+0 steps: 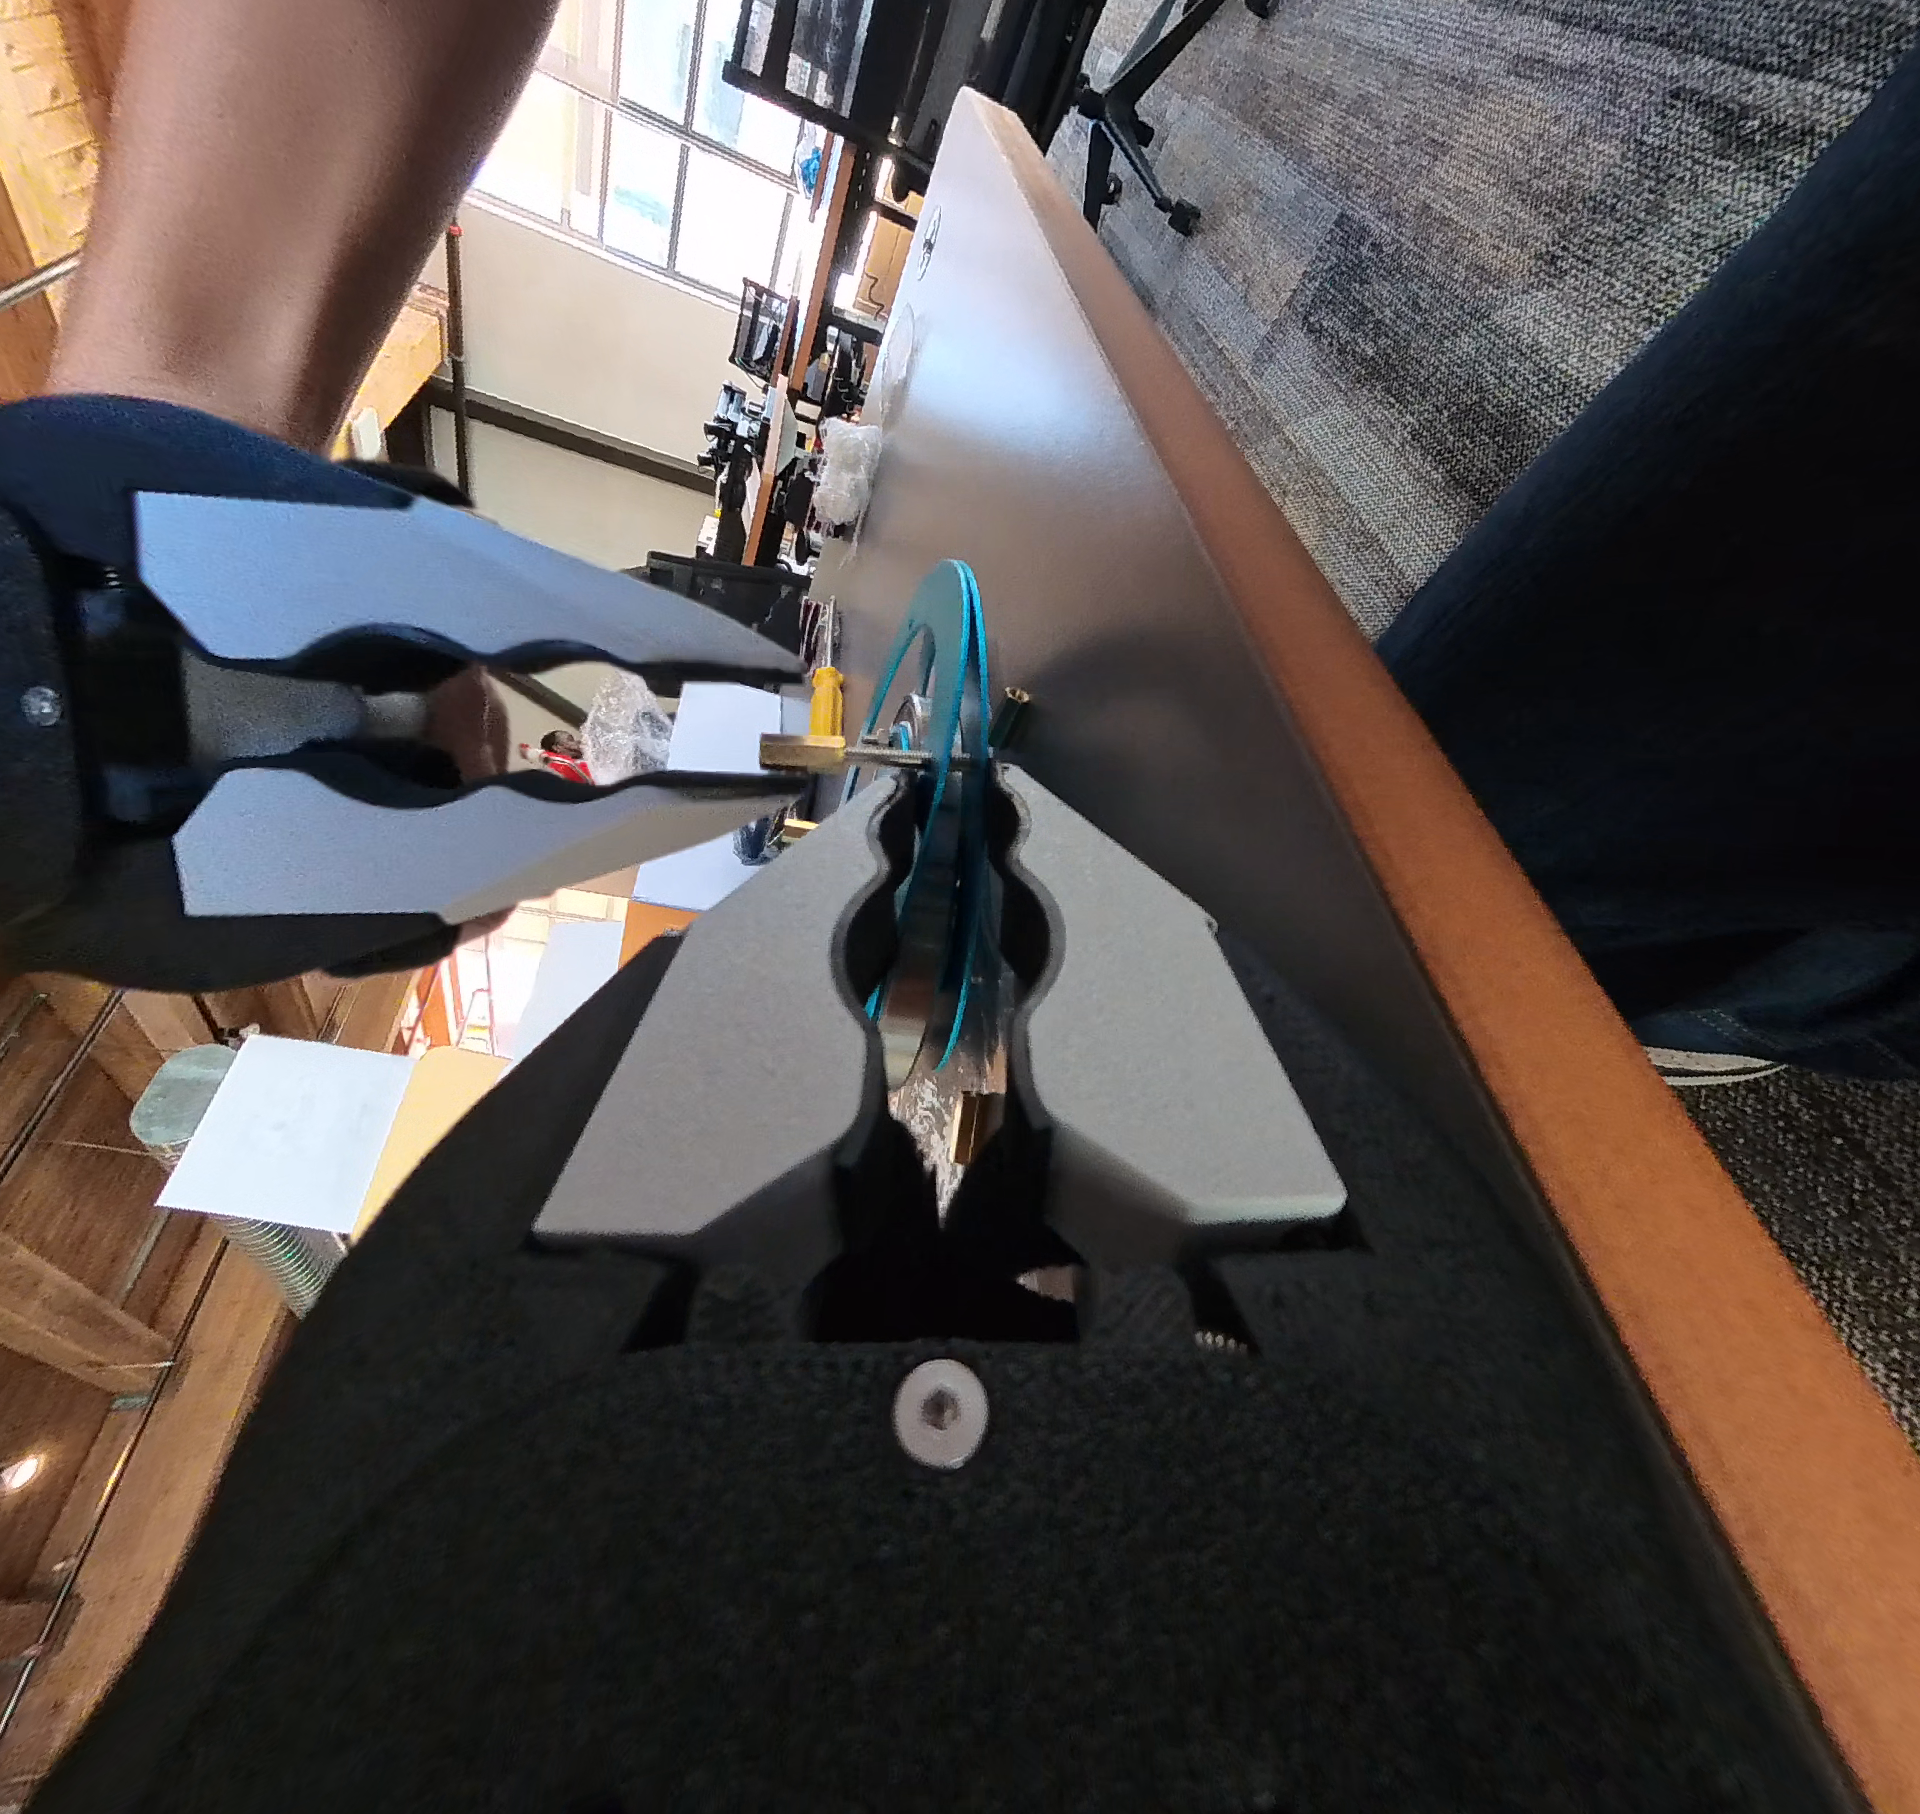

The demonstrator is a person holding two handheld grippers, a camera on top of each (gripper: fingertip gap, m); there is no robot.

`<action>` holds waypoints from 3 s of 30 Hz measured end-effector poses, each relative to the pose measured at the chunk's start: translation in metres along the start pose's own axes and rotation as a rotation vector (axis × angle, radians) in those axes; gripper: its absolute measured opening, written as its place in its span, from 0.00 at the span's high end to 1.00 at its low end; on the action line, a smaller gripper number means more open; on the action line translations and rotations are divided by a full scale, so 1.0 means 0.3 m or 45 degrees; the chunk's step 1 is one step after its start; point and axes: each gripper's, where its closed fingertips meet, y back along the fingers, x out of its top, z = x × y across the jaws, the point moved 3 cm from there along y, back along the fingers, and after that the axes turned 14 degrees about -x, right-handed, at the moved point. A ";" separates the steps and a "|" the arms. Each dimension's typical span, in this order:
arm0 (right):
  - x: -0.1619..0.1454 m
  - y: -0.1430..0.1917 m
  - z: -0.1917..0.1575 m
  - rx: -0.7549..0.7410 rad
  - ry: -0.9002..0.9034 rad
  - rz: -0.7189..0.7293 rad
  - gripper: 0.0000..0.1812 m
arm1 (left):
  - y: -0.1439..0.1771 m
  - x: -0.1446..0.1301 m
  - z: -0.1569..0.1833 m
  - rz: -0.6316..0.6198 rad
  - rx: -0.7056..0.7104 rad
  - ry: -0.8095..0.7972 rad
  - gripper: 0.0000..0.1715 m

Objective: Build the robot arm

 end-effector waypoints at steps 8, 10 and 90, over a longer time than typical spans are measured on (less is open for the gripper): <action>0.009 -0.025 0.005 -0.084 0.217 -0.072 0.97 | -0.001 -0.002 0.000 0.004 -0.009 0.013 0.93; 0.011 -0.027 0.005 -0.086 0.214 -0.075 0.97 | 0.000 -0.003 0.001 0.005 -0.012 0.013 0.93; 0.003 -0.061 -0.027 -0.887 -1.468 0.871 0.98 | 0.017 -0.008 -0.003 -0.073 0.004 -0.024 0.92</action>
